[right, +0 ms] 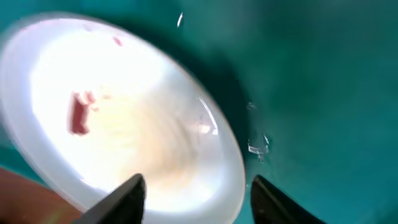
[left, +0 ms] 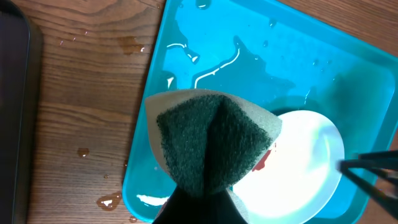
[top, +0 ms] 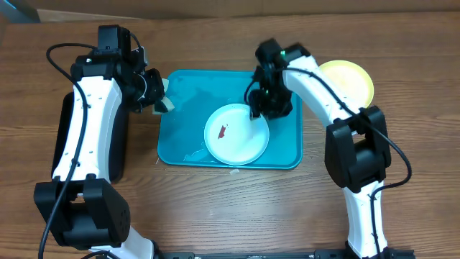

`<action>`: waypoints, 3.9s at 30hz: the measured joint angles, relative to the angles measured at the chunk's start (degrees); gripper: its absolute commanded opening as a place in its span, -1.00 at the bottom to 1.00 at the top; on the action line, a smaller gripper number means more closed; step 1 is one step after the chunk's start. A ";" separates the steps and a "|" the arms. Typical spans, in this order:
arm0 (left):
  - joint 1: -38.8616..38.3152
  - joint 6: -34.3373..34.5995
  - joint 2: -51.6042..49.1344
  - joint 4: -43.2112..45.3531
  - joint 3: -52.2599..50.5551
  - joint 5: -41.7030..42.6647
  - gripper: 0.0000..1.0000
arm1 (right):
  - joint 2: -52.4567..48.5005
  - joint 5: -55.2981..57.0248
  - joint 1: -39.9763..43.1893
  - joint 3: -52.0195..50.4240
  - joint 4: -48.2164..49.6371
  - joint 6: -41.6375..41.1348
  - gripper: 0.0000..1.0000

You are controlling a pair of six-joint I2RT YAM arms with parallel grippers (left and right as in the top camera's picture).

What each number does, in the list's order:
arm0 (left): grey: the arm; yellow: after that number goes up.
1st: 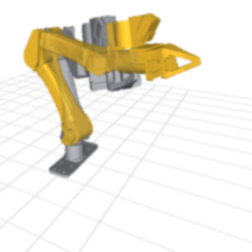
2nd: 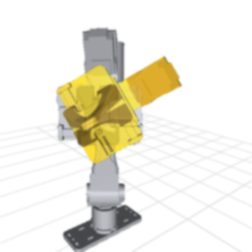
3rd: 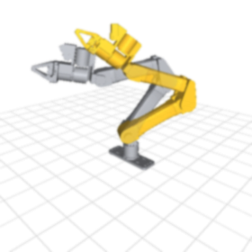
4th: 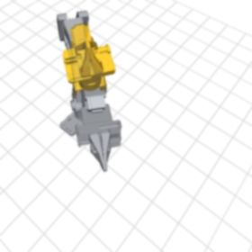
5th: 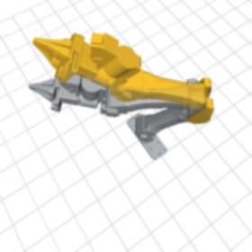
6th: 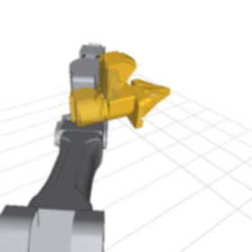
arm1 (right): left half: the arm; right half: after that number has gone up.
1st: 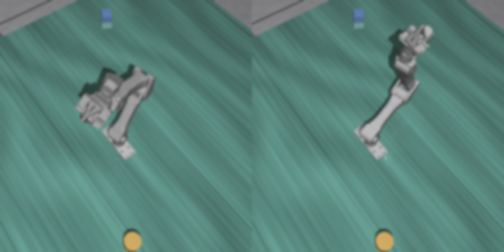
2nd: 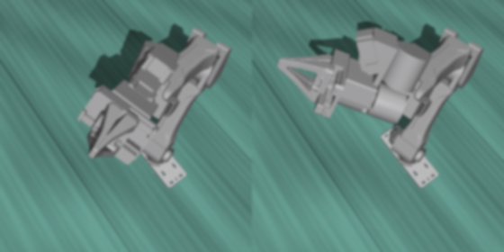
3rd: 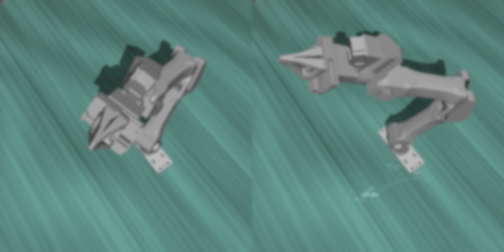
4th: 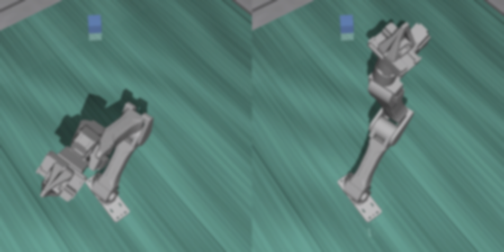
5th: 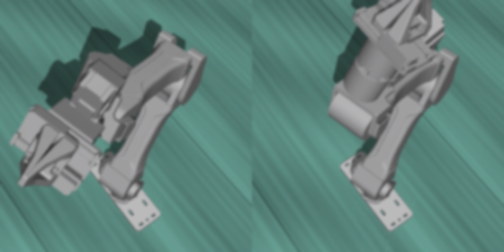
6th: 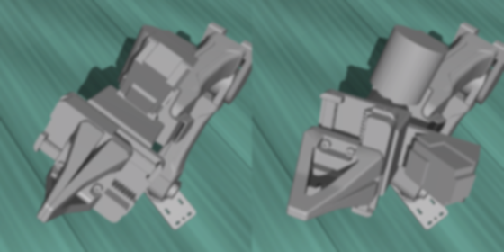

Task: Clean dirty plates on tray and stack at the side

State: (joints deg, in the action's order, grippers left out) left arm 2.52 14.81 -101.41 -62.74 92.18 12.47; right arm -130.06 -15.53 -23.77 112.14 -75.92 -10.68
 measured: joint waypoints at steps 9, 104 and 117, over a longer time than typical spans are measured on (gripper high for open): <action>0.00 0.00 0.00 -0.02 0.00 0.00 -0.92 | 0.02 6.14 1.62 1.18 -8.00 -11.80 0.06; -18.21 16.85 0.00 42.32 -29.68 7.17 -0.92 | 1.42 0.48 -4.09 -14.19 20.55 -13.49 -0.93; -18.29 18.08 -7.80 45.05 -29.70 7.08 -0.92 | 1.42 0.81 -4.46 -14.19 19.50 -1.81 -0.93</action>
State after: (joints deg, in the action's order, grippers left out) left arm -15.77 32.88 -109.21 -17.69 62.48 19.55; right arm -128.64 -14.72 -28.23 97.95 -56.42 -12.49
